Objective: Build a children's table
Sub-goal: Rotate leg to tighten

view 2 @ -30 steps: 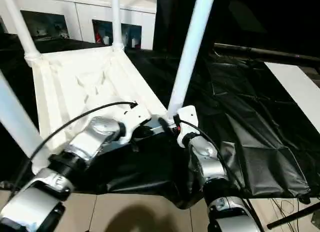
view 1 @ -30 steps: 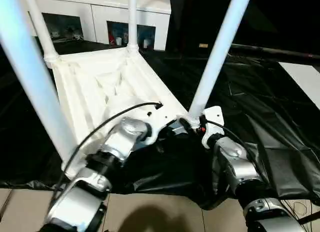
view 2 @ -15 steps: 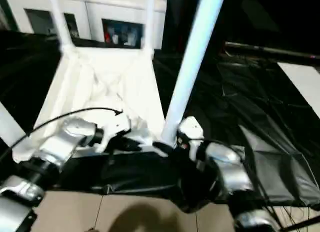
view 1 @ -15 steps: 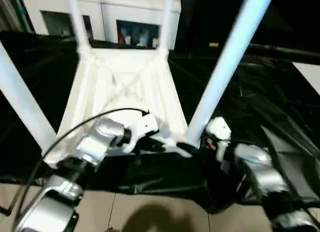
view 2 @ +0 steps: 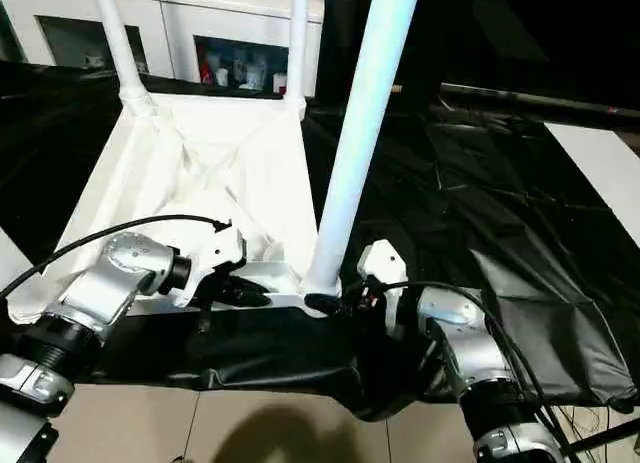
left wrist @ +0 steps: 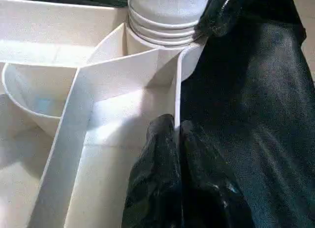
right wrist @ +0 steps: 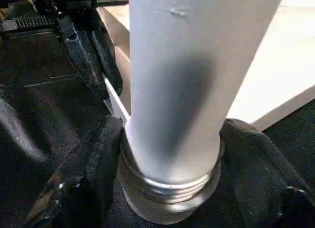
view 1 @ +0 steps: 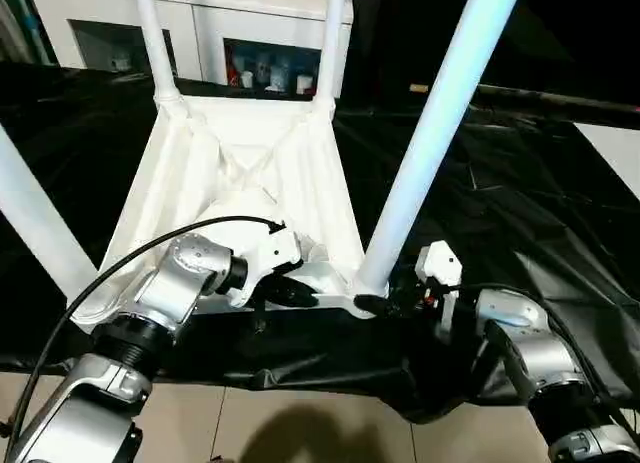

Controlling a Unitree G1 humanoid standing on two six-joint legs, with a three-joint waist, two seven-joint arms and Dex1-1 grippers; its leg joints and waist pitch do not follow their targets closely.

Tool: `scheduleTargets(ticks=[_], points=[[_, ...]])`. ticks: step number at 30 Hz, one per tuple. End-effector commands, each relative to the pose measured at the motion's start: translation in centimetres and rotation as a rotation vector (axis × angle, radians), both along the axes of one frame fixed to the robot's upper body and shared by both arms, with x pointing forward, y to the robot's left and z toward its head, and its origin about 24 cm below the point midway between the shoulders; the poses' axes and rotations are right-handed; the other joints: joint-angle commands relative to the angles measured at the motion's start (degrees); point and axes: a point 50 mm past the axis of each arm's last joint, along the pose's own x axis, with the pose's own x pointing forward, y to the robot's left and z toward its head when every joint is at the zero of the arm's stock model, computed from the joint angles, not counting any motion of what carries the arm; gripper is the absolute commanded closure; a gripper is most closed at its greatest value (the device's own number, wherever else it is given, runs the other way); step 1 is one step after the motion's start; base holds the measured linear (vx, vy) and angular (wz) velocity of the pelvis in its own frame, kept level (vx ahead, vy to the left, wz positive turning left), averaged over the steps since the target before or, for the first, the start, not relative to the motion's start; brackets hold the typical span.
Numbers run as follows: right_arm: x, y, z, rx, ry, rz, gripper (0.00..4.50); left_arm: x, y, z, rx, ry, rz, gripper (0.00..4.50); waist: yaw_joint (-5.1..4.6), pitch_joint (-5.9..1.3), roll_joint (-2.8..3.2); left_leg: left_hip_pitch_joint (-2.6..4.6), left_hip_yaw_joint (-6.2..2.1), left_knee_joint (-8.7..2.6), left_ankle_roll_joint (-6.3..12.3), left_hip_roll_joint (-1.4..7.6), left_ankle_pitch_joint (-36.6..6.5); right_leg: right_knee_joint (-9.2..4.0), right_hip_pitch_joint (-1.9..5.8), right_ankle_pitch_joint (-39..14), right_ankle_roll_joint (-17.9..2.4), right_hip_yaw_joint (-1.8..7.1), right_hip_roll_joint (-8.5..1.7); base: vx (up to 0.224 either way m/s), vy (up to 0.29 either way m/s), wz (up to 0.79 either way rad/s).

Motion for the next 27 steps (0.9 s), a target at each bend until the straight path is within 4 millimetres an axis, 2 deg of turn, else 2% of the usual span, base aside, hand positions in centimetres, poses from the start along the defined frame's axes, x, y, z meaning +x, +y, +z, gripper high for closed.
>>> scheduleTargets(ticks=[1,4,6,8,11,14,15,16,17,18,19,22,23,24,25,27], points=[[-0.1,0.4,-0.1,-0.008,0.010,0.045,1.68,-0.5,-0.1,-0.9,-0.043,0.048,0.021,4.50,0.19,-2.75,-0.48,-0.12,0.67,-3.42,2.66,0.18,-14.4,-3.88,2.42,-15.5,-10.3,1.78,-2.10,0.000,0.000,0.00],[-0.2,0.5,-0.2,-0.008,0.012,0.049,1.78,-0.6,-0.1,-1.0,-0.039,0.053,0.014,4.50,0.23,-2.73,-0.38,-0.02,0.66,-3.46,2.41,0.19,-14.9,-3.96,2.39,-16.1,-10.3,1.78,-2.10,0.000,0.000,0.00],[-0.4,0.5,-0.3,-0.001,0.015,0.051,1.80,-0.7,-0.2,-1.0,-0.034,0.060,0.000,4.50,0.16,-2.78,0.12,0.09,0.62,-3.52,2.06,0.21,-15.5,-3.99,2.37,-15.7,-10.5,1.78,-2.01,0.000,0.000,0.00],[-0.5,0.6,-0.4,0.004,0.017,0.045,1.81,-0.7,-0.3,-1.1,-0.032,0.062,-0.002,4.50,0.17,-2.84,0.00,0.03,0.62,-3.46,2.07,0.18,-15.3,-3.87,2.48,-14.8,-10.7,1.78,-1.99,0.000,0.000,0.00],[-0.2,0.7,-1.4,0.003,0.035,-0.102,1.82,-0.2,-1.2,-1.3,-0.040,0.039,0.049,4.50,0.11,-2.87,0.16,0.01,0.66,-3.44,1.98,0.17,-15.0,-3.77,2.43,-13.6,-11.1,1.83,-1.94,0.000,0.000,0.00],[0.5,0.9,-2.1,-0.008,0.045,-0.267,1.82,0.4,-2.2,-1.7,-0.022,0.019,0.114,4.50,-0.25,-2.57,0.19,-0.01,0.43,-3.80,0.39,0.06,-18.1,-4.46,2.32,-20.7,-9.2,1.67,-2.08,0.000,0.000,0.00],[0.9,1.1,-2.2,0.002,0.051,-0.328,1.82,0.6,-2.6,-1.9,-0.015,0.007,0.145,4.50,-0.30,-2.56,0.24,0.28,0.39,-3.80,-0.10,-0.01,-19.4,-4.90,2.10,-23.4,-8.3,1.68,-2.14,0.000,0.000,0.00],[1.0,1.2,-2.3,0.009,0.054,-0.360,1.83,0.8,-2.8,-2.0,-0.012,0.005,0.163,4.50,-0.45,-2.52,0.38,0.34,0.37,-3.78,-0.34,-0.02,-19.9,-4.92,1.94,-24.1,-8.0,1.77,-2.13,0.000,0.000,0.00],[1.7,1.6,-2.4,0.023,0.070,-0.484,1.83,1.2,-3.7,-2.2,-0.006,0.000,0.229,4.50,-0.52,-2.48,0.22,0.42,0.26,-3.80,-0.53,-0.13,-20.8,-5.16,1.96,-25.9,-7.4,1.70,-2.19,0.000,0.000,0.00],[1.7,1.6,-2.4,0.023,0.070,-0.484,1.83,1.2,-3.7,-2.2,-0.006,0.000,0.229,4.50,-0.71,-2.45,0.34,0.48,0.10,-3.92,-0.82,-0.17,-21.6,-5.34,1.85,-27.4,-6.9,1.58,-2.14,0.000,0.000,0.00],[2.3,1.9,-2.5,0.028,0.084,-0.584,1.83,1.6,-4.4,-2.4,-0.005,-0.004,0.288,4.50,-0.92,-2.49,0.45,0.45,0.04,-3.85,-0.93,-0.26,-22.0,-5.43,1.80,-28.3,-6.4,1.57,-2.17,0.000,0.000,0.00],[3.2,2.6,-2.6,0.031,0.107,-0.727,1.83,2.3,-5.6,-2.6,0.003,-0.034,0.393,4.50,-1.33,-2.47,0.02,0.65,0.04,-3.66,-0.69,-0.47,-23.0,-5.87,1.51,-30.4,-5.5,1.32,-1.99,0.000,0.000,0.00],[3.4,3.0,-2.6,0.019,0.105,-0.767,1.83,2.5,-6.0,-2.6,0.014,-0.058,0.420,4.50,-1.50,-2.52,0.07,0.57,-0.07,-3.63,-0.44,-0.49,-23.4,-6.04,1.49,-31.1,-5.0,1.24,-2.05,0.000,0.000,0.00],[3.7,3.5,-2.5,-0.001,0.092,-0.792,1.83,2.6,-6.4,-2.6,0.017,-0.070,0.438,4.50,-1.57,-2.49,0.07,0.38,-0.09,-3.68,-0.38,-0.50,-23.1,-6.06,1.49,-31.0,-4.9,1.26,-2.06,0.000,0.000,0.00],[3.8,3.7,-2.4,-0.013,0.082,-0.801,1.83,2.6,-6.6,-2.6,0.019,-0.075,0.445,4.50,-1.54,-2.56,0.14,0.59,-0.07,-3.61,-0.44,-0.49,-23.2,-6.12,1.28,-31.0,-4.6,1.25,-2.06,0.000,0.000,0.00],[3.9,4.5,-2.3,-0.012,0.070,-0.782,1.83,2.6,-7.0,-2.7,0.018,-0.075,0.449,4.50,-1.51,-2.67,0.12,0.33,-0.04,-3.65,0.04,-0.56,-22.6,-6.06,1.46,-30.0,-4.5,1.29,-2.07,0.000,0.000,0.00]])
